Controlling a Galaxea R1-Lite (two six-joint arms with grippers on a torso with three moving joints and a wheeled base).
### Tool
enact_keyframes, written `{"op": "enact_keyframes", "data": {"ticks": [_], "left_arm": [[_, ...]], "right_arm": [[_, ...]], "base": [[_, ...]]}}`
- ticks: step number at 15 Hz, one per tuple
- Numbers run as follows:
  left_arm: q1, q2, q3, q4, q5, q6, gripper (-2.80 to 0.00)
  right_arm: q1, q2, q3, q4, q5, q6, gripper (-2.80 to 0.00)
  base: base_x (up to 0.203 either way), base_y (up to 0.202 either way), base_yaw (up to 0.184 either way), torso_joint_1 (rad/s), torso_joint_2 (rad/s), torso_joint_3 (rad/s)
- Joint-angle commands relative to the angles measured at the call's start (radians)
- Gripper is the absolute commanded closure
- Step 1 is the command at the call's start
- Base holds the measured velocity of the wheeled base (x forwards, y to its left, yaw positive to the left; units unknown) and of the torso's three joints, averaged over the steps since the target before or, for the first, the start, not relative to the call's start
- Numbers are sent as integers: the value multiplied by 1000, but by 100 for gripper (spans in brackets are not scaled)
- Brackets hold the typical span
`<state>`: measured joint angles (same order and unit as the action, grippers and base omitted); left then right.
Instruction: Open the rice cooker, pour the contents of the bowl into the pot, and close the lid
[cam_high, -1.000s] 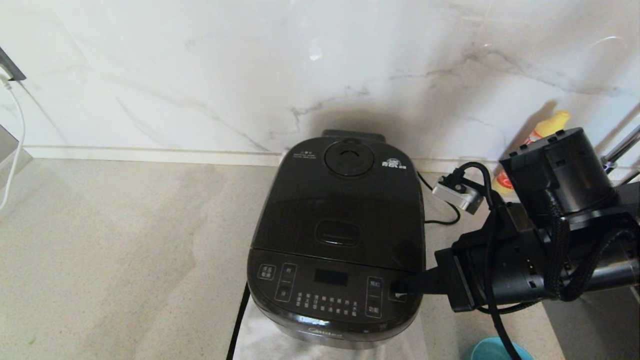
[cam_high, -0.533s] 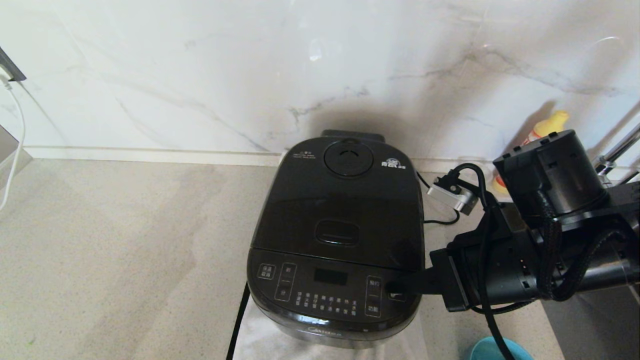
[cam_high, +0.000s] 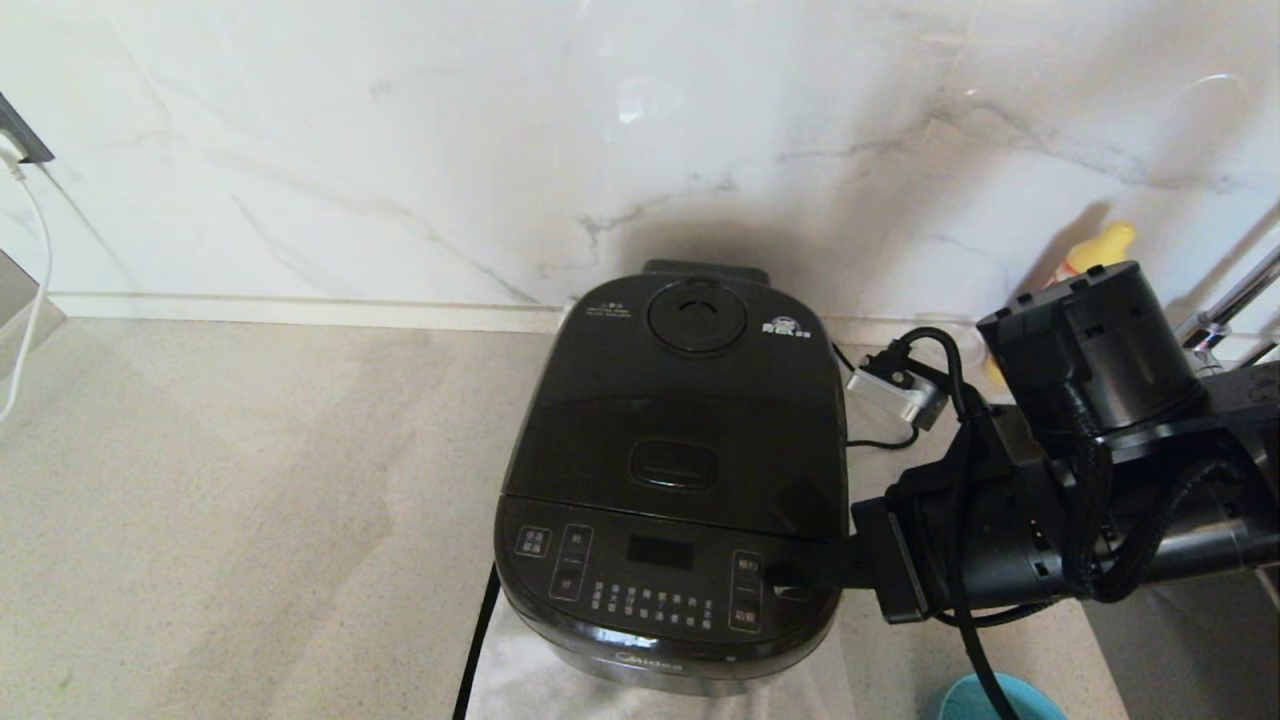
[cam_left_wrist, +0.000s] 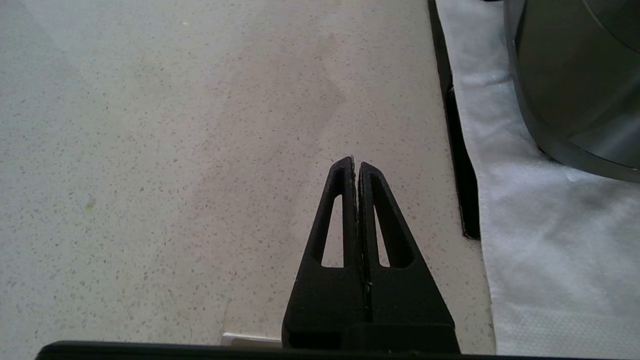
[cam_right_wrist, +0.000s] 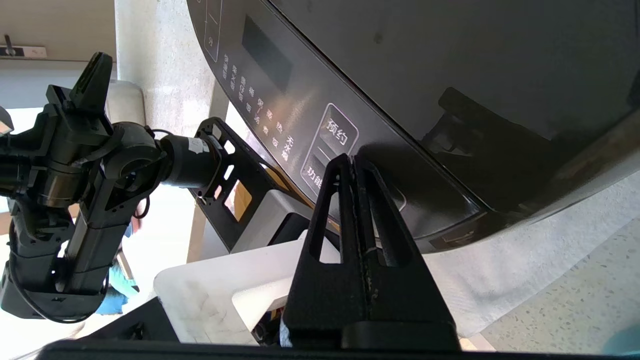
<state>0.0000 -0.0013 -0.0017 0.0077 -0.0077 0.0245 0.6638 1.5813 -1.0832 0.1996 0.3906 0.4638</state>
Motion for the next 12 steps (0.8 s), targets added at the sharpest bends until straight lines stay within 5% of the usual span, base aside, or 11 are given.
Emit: {"op": "enact_keyframes", "data": {"ticks": [1, 12], "left_arm": [[0, 1, 0, 0, 0, 0, 0], [0, 1, 0, 0, 0, 0, 0]], "right_arm": [[0, 13, 2, 1, 1, 8, 0], [-3, -33, 0, -29, -2, 16, 0]], "base": [[0, 0, 0, 0, 0, 0], [0, 0, 0, 0, 0, 0]]}}
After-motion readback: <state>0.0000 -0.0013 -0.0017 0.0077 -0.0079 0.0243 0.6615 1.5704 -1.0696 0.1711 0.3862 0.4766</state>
